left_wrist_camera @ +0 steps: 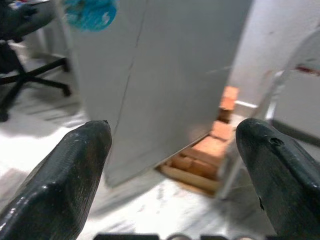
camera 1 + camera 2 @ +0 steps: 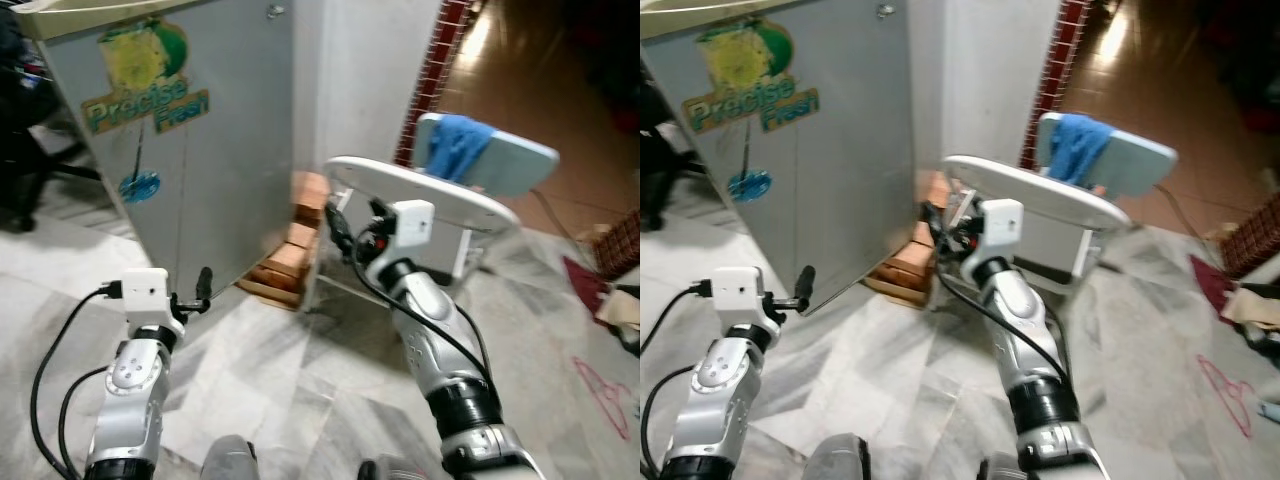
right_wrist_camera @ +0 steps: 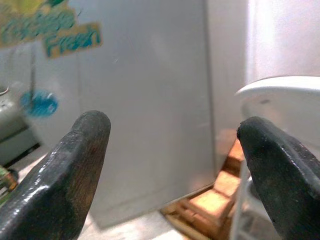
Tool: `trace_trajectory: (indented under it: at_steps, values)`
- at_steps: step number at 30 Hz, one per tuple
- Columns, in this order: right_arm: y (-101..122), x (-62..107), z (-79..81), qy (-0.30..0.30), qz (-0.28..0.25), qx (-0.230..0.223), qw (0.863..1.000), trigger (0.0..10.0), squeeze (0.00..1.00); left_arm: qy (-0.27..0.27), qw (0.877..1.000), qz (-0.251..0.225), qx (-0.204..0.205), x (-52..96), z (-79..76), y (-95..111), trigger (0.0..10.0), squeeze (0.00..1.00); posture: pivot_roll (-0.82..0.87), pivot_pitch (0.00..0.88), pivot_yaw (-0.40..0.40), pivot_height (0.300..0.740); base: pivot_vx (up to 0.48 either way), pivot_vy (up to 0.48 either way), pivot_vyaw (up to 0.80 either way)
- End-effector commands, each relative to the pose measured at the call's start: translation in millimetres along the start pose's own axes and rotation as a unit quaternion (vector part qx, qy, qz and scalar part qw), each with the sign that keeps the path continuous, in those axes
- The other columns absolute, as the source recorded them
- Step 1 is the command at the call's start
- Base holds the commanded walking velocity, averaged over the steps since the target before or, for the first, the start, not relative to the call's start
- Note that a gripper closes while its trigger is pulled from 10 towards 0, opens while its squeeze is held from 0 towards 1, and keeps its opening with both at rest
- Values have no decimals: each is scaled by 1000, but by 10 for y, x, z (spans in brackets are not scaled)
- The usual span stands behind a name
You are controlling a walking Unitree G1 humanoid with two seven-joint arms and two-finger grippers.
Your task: Restocking fridge
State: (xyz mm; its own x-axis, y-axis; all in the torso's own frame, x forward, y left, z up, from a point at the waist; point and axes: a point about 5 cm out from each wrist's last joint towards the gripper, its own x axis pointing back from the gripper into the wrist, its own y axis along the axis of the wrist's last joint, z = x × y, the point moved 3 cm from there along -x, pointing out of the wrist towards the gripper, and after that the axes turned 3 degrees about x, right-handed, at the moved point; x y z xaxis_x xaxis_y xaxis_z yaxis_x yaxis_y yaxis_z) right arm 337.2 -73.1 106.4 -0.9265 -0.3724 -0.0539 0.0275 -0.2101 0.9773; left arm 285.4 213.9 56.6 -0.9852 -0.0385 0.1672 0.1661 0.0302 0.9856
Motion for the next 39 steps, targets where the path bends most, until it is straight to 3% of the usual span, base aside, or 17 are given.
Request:
trace_trajectory:
  at_steps: [1, 8, 18, 29, 39]
  values:
    - [27, 36, -27, -6, -3, 10, 1000, 10000, 0, -2, 1000, -9, -13, -30, -11, 58, 10000, 0, 24, 64, -67, 740, 0, 480, 0]
    - [123, 94, -174, -28, -9, 31, 999, 10000, 0, -8, 999, -25, -34, -57, -2, 224, 10000, 0, 26, 84, -53, 740, 0, 474, 0]
    - [8, 274, -385, -84, 10, 46, 995, 10000, 0, -20, 999, -23, -16, -43, -74, 206, 10000, 0, 18, 52, -57, 740, 0, 468, 0]
    - [125, 247, -488, -111, -6, 57, 992, 10000, 0, -44, 999, -31, -9, -99, -165, 227, 10000, 0, -20, 21, -39, 740, 0, 467, -800]
    - [108, 433, -679, -154, -4, 71, 985, 10000, 0, -38, 999, -34, 1, -60, -127, 192, 10000, 0, -31, 25, -35, 740, 0, 480, -800]
